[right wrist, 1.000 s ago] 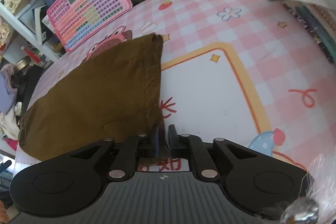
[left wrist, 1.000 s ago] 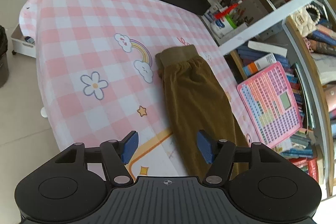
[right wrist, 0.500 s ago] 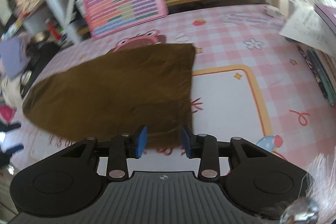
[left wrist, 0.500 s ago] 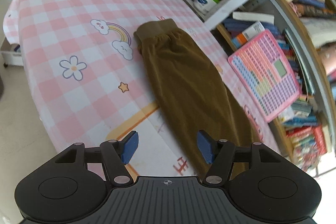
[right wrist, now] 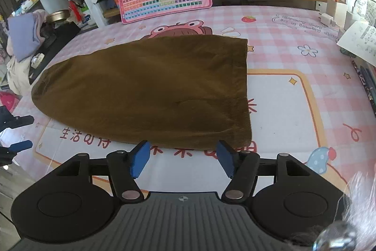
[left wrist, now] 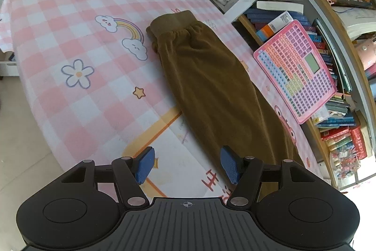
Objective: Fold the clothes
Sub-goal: 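Move both open tools along the trouser strip toward the tan waistband, then grasp the tan waistband with the left tool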
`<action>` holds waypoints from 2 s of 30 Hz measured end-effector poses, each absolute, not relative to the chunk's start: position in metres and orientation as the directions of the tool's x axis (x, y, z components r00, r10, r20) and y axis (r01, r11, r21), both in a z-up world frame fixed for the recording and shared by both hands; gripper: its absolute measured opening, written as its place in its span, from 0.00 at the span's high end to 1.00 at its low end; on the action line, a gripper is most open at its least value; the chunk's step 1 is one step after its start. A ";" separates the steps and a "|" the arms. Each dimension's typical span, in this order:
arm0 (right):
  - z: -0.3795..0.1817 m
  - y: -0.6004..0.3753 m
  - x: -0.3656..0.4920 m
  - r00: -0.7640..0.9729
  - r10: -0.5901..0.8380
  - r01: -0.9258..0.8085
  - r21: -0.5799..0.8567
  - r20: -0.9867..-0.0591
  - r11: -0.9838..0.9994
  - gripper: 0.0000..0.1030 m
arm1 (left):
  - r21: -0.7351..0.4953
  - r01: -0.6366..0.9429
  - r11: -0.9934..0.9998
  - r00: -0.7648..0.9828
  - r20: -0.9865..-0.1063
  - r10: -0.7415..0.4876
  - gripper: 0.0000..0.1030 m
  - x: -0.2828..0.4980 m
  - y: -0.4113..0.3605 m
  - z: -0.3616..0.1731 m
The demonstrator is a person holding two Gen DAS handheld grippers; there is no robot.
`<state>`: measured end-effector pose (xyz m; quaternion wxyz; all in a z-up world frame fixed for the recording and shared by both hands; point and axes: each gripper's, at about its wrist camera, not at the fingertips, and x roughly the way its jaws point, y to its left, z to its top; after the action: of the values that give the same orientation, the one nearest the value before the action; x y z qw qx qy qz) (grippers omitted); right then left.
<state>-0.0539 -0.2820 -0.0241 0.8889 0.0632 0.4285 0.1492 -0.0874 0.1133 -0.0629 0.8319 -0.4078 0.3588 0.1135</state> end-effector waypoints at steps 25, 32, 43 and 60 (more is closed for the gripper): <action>-0.019 -0.154 -0.038 0.641 0.152 -0.119 0.099 -0.752 0.988 0.25 | -0.547 -0.365 0.753 0.655 -0.726 -0.210 0.38 -0.034 0.172 -0.068; -0.026 -0.096 0.001 0.704 0.139 -0.191 0.002 -0.697 0.982 0.25 | -0.573 -0.343 0.744 0.674 -0.702 -0.229 0.38 -0.018 0.190 -0.073; -0.031 -0.030 0.106 0.747 0.099 -0.208 -0.090 -0.657 0.974 0.25 | -0.647 -0.355 0.675 0.690 -0.669 -0.278 0.38 -0.003 0.211 -0.080; -0.057 0.000 0.092 0.755 0.076 -0.228 -0.153 -0.651 0.961 0.23 | -0.701 -0.350 0.621 0.708 -0.633 -0.314 0.37 0.007 0.228 -0.087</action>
<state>0.0920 0.0001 -0.0571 0.9301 -0.1123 0.3401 0.0818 0.0067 0.2281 -0.0873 0.8154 -0.4349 0.3820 0.0111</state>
